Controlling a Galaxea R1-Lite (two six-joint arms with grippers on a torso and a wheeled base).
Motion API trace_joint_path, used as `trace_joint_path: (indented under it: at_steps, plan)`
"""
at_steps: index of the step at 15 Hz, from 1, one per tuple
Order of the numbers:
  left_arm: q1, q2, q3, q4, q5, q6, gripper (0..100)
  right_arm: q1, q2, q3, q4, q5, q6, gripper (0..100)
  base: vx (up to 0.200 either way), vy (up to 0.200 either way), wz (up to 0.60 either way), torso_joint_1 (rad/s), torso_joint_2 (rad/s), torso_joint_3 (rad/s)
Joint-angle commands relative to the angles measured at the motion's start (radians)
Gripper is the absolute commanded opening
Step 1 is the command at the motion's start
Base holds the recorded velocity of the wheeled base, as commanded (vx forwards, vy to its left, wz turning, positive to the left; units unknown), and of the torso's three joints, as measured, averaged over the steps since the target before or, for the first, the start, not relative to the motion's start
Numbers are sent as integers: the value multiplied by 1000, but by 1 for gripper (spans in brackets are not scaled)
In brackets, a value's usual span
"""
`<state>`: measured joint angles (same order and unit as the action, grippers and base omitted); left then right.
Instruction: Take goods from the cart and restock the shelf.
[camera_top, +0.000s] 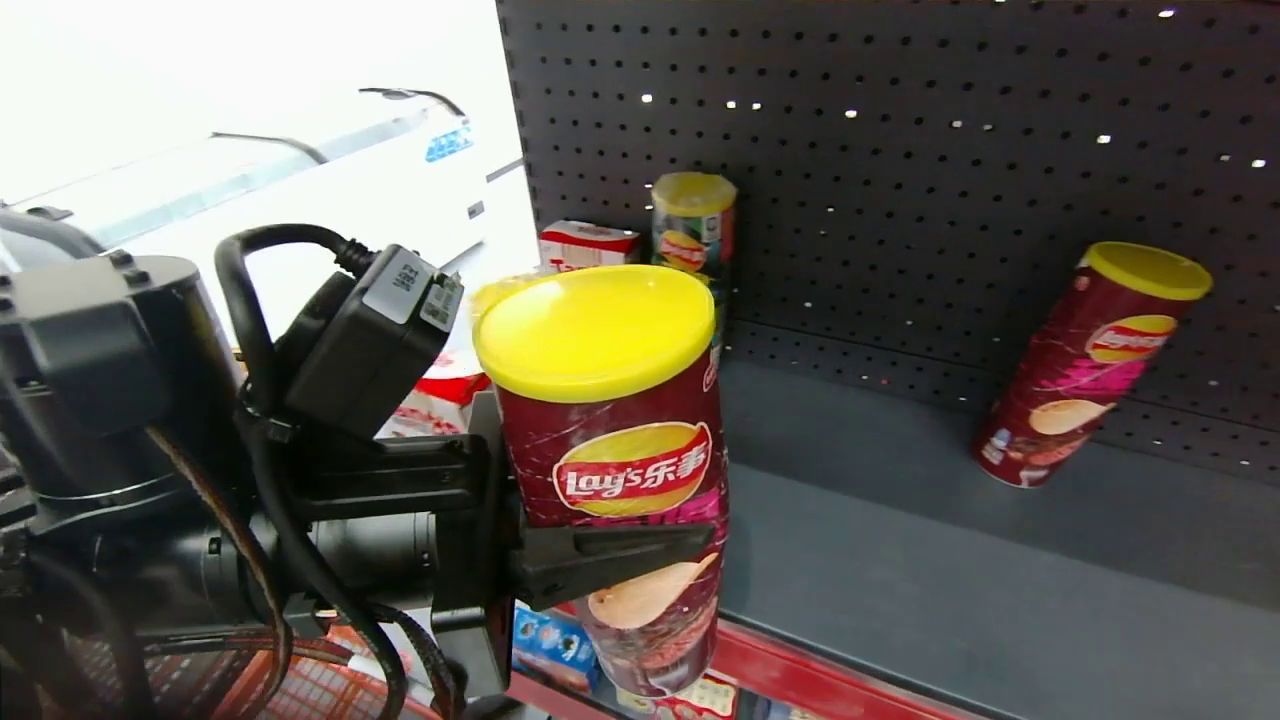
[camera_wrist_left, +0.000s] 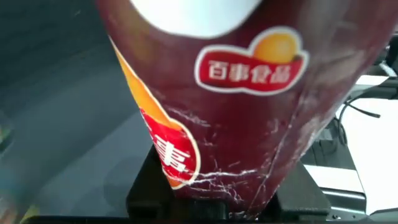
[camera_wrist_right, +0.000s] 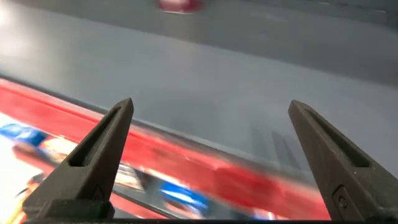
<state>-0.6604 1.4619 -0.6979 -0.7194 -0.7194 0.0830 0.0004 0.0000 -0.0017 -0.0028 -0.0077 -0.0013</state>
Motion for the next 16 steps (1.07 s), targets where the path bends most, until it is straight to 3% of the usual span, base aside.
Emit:
trace_joint_path:
  at_steps: [1, 6, 16]
  plan:
    - [2, 3, 0, 0, 0, 0, 0, 0, 0, 0, 0, 0, 0, 100, 0, 0, -600, 2, 7, 7]
    - [7, 8, 3, -2, 0, 0, 0, 0, 0, 0, 0, 0, 0, 100, 0, 0, -600, 0, 4, 2]
    - [13, 3, 14, -3, 3, 3, 0, 0, 0, 0, 0, 2, -2, 100, 0, 0, 0, 0, 0, 0]
